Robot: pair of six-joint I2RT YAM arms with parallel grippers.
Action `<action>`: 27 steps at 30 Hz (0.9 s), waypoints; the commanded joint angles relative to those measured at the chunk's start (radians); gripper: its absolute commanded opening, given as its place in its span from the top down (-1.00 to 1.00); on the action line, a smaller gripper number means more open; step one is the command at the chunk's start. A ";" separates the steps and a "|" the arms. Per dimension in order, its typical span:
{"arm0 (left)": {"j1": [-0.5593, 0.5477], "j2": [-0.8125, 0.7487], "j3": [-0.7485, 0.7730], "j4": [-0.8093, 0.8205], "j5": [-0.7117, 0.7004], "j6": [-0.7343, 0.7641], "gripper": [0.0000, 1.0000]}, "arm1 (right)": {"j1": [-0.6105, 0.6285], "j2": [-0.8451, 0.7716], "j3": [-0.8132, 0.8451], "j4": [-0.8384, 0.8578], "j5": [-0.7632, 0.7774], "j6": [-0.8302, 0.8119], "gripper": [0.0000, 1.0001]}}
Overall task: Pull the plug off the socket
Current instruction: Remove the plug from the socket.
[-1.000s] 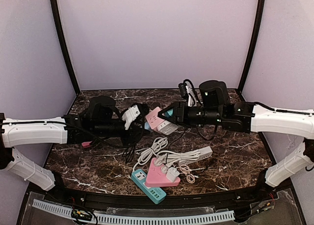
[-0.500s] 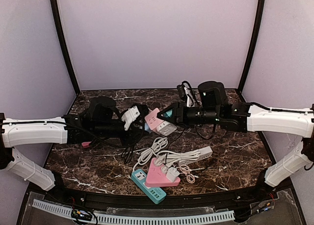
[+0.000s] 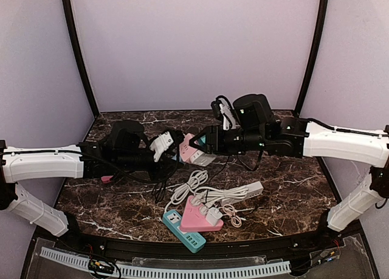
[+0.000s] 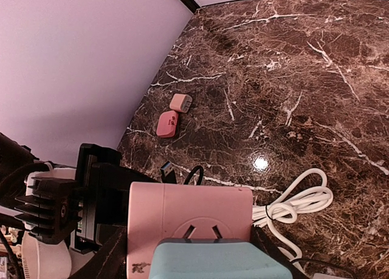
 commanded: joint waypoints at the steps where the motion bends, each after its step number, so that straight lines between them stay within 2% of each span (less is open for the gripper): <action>1: -0.010 -0.026 0.022 0.013 0.037 0.010 0.99 | 0.001 0.021 0.046 -0.084 0.129 -0.091 1.00; 7: -0.010 -0.030 0.019 0.018 0.034 0.010 0.99 | -0.012 -0.003 0.019 -0.043 0.088 -0.065 1.00; 18: -0.010 -0.026 0.016 0.019 0.035 0.010 0.99 | -0.091 -0.057 -0.102 0.174 -0.165 0.048 1.00; 27: -0.011 -0.021 0.018 0.021 0.038 0.010 0.99 | -0.107 -0.072 -0.137 0.250 -0.220 0.095 1.00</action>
